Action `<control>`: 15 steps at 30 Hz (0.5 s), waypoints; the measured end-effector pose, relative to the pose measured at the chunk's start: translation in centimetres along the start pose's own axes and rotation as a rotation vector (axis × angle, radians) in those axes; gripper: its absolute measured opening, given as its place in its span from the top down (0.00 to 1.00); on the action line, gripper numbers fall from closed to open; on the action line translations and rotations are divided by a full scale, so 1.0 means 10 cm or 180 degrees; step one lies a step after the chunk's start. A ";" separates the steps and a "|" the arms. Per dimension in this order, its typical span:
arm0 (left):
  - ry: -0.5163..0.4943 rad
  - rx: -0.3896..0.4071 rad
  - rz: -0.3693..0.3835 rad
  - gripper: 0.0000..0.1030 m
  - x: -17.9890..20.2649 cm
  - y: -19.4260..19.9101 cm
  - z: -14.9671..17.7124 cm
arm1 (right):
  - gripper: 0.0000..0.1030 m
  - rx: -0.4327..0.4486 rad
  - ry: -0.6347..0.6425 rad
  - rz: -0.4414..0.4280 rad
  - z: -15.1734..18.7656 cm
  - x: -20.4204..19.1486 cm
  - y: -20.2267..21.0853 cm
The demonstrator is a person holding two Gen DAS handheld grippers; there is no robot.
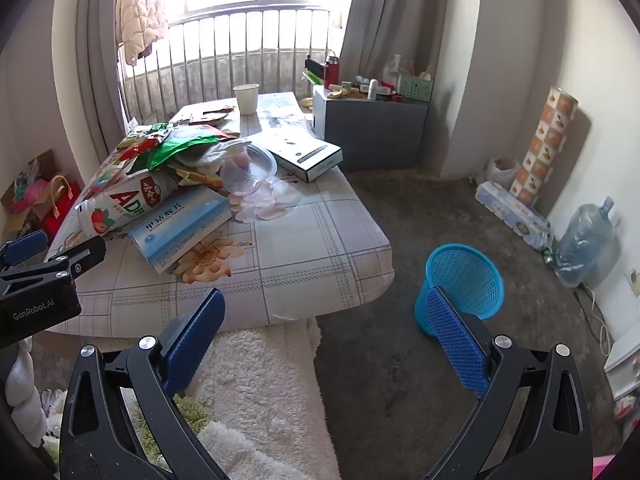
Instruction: Collect trash
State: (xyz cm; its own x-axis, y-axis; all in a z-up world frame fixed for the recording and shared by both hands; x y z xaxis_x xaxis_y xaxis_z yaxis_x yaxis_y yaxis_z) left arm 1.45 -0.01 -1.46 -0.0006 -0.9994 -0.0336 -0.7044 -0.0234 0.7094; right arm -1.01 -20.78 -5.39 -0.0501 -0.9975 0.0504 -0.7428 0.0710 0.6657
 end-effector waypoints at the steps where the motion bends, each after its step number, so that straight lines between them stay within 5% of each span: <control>1: 0.0001 0.0004 0.0004 0.05 0.00 0.00 0.00 | 0.07 0.0011 0.0003 0.0003 0.00 0.00 0.00; 15: 0.0042 -0.0001 -0.0017 0.05 -0.04 -0.03 0.00 | 0.07 0.0003 0.0003 0.0001 0.02 0.00 -0.04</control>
State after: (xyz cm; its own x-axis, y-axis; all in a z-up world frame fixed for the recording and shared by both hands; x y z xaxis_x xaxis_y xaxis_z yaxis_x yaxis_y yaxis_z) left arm 1.62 0.39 -1.67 0.0126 -0.9995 -0.0280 -0.7042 -0.0287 0.7094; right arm -0.82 -20.79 -5.85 -0.0496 -0.9975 0.0513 -0.7435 0.0712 0.6650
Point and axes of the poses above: each gripper's, at about its wrist camera, not at the fingertips, and y roughly against the way its jaws point, x to its right, z to its underside, the point moved 2 cm from there along -y, roughly the way its jaws point, and after that the axes turned 1 degree about -z, right-handed, at the moved point
